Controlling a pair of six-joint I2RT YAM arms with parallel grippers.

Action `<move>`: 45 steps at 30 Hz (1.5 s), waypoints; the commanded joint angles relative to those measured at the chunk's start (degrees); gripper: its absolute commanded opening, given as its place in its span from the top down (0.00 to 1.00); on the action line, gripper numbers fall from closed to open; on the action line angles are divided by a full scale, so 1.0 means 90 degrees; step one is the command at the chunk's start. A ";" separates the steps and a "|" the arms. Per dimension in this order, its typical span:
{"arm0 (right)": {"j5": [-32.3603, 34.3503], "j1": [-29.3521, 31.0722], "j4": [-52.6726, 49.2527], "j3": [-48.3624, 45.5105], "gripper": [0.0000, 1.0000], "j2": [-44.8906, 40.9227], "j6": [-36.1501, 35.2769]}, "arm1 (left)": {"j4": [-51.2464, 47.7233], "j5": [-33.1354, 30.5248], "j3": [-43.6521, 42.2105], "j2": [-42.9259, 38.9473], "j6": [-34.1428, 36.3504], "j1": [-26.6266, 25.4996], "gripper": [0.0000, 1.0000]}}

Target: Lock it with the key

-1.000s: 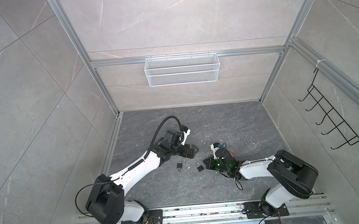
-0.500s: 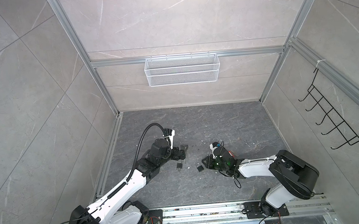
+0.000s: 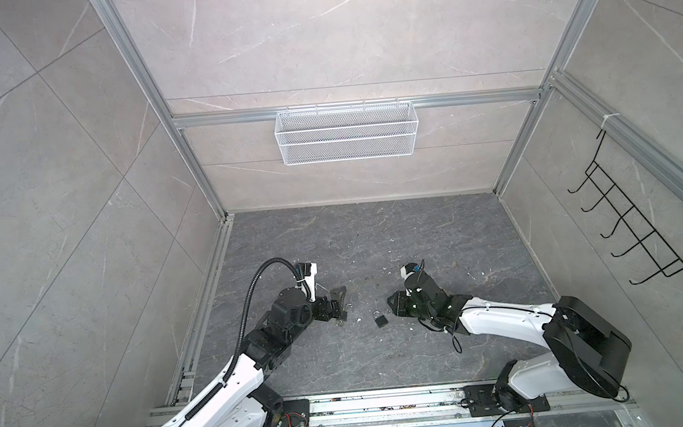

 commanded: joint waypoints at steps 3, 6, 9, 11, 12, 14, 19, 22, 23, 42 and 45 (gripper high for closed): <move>0.0103 0.0337 -0.0776 0.0842 0.71 0.0085 -0.0503 | -0.0215 -0.0291 0.0197 -0.0141 -0.0093 0.0019 0.00; 0.0374 0.0749 -0.1348 0.1493 0.69 0.0447 -0.0731 | -0.0346 -0.0478 0.0048 -0.0574 -0.0299 0.0015 0.00; 0.0694 0.1157 -0.1837 0.2149 0.63 0.0890 -0.0894 | -0.0620 -0.0651 -0.0109 -0.1111 -0.0627 0.0021 0.01; 0.0889 0.1421 -0.2211 0.2707 0.59 0.1283 -0.0996 | -0.0783 -0.0803 -0.0277 -0.1562 -0.0895 0.0021 0.01; 0.1001 0.1561 -0.2377 0.3011 0.57 0.1520 -0.1061 | -0.0879 -0.0898 -0.0378 -0.1832 -0.1044 0.0021 0.01; 0.1200 0.1792 -0.2682 0.3575 0.55 0.1989 -0.1160 | -0.1011 -0.0927 -0.0532 -0.2307 -0.1202 0.0021 0.01; 0.1345 0.2025 -0.3171 0.4544 0.52 0.2988 -0.1237 | -0.1451 -0.1190 -0.0782 -0.3120 -0.1557 0.0021 0.01; 0.1374 0.2071 -0.3450 0.5014 0.49 0.3445 -0.1237 | -0.1573 -0.1225 -0.0892 -0.3343 -0.1618 0.0021 0.02; 0.1449 0.2095 -0.3585 0.5185 0.49 0.3585 -0.1235 | -0.1573 -0.1220 -0.0939 -0.3387 -0.1647 0.0019 0.02; 0.2175 0.2341 -0.4929 0.6672 0.48 0.5150 -0.1187 | -0.1861 -0.1246 -0.0937 -0.3700 -0.1446 0.0021 0.02; 0.2175 0.2347 -0.4839 0.6426 0.49 0.5009 -0.1123 | -0.1782 -0.1196 -0.0924 -0.3585 -0.1442 0.0020 0.02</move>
